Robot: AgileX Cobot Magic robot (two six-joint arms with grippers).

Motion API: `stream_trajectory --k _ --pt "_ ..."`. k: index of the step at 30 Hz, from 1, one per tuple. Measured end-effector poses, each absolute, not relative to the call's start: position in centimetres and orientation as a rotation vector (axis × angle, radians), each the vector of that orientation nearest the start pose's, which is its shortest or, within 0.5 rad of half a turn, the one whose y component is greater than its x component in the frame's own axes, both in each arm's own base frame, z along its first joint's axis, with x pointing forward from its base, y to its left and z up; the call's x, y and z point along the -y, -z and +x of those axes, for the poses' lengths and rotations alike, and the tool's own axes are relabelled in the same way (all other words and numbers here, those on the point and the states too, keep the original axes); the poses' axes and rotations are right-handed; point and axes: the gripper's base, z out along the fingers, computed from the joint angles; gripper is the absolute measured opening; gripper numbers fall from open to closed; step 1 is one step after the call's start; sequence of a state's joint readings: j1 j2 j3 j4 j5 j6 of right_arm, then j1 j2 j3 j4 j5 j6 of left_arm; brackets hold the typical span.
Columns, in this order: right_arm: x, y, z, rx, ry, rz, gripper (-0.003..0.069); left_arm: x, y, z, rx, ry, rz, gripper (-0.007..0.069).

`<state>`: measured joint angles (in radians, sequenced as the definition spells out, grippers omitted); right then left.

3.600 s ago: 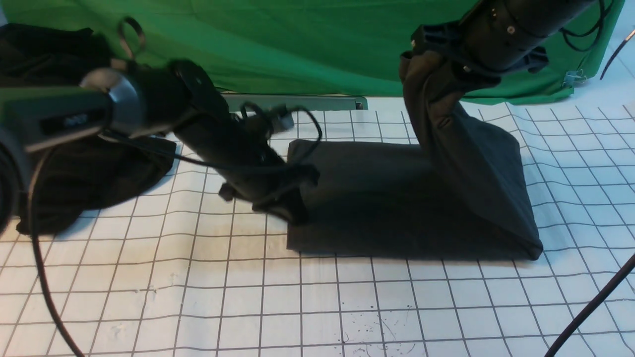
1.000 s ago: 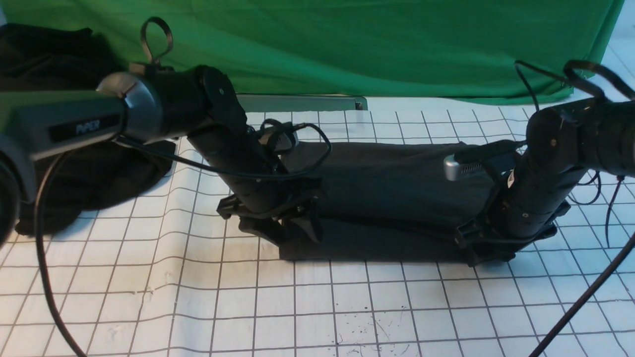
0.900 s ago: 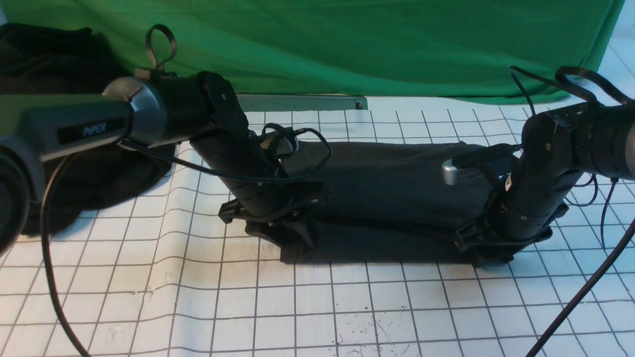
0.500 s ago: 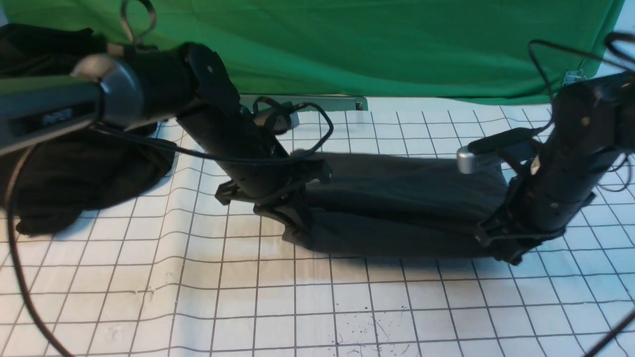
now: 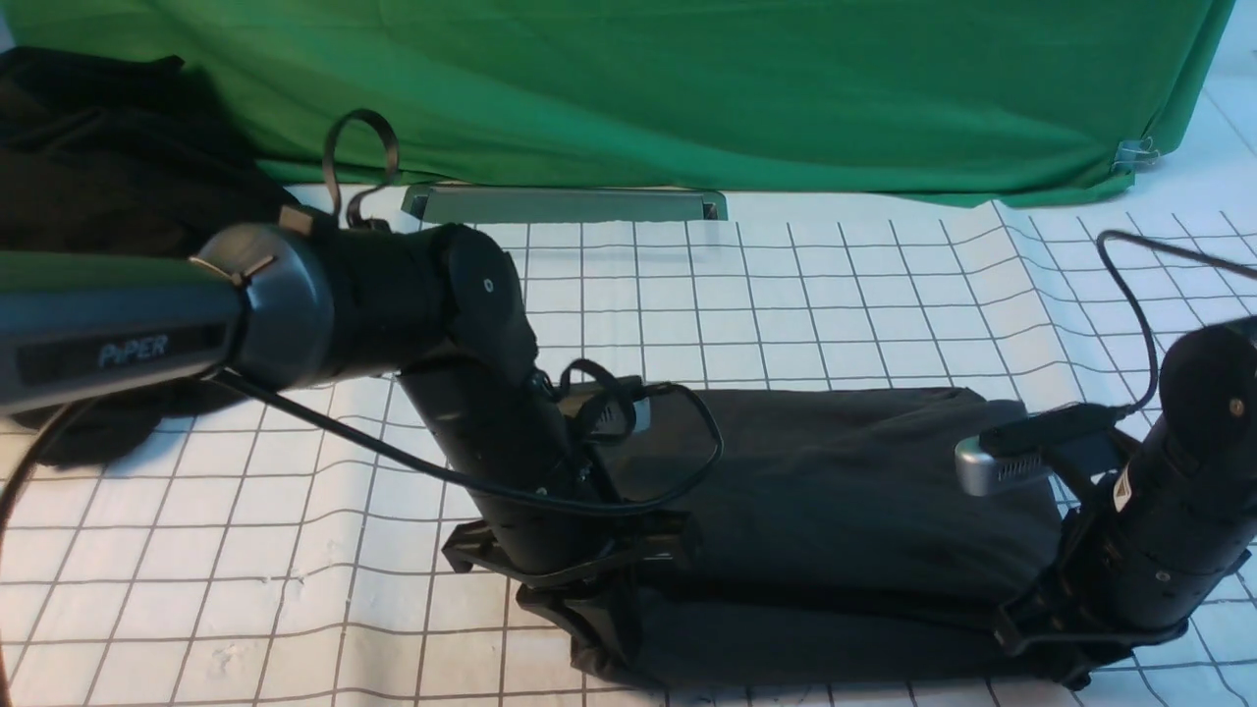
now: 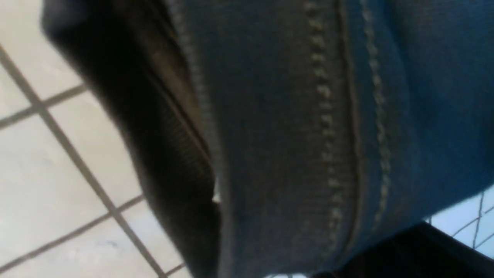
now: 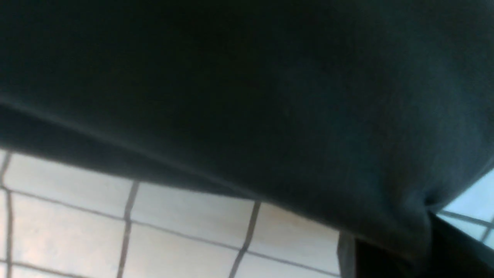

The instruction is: Fold a long-sleeved shirt over a white checkered tablecloth.

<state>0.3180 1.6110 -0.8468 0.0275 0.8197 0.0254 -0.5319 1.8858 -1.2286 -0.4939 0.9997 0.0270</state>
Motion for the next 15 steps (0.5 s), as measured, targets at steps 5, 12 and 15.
stream_trajectory --k 5,12,15 --pt "-8.4 -17.5 25.5 -3.026 -0.023 -0.43 0.0265 20.9 -17.8 28.5 -3.152 0.584 0.467 0.0127" --pt "-8.5 -19.3 26.1 -3.048 -0.008 -0.458 0.0412 20.2 -18.7 28.6 -3.129 0.467 0.534 0.0318" --pt "-8.5 -20.6 26.1 -3.046 -0.002 -0.478 0.04 20.2 -21.2 29.2 -3.043 0.443 0.573 0.0379"
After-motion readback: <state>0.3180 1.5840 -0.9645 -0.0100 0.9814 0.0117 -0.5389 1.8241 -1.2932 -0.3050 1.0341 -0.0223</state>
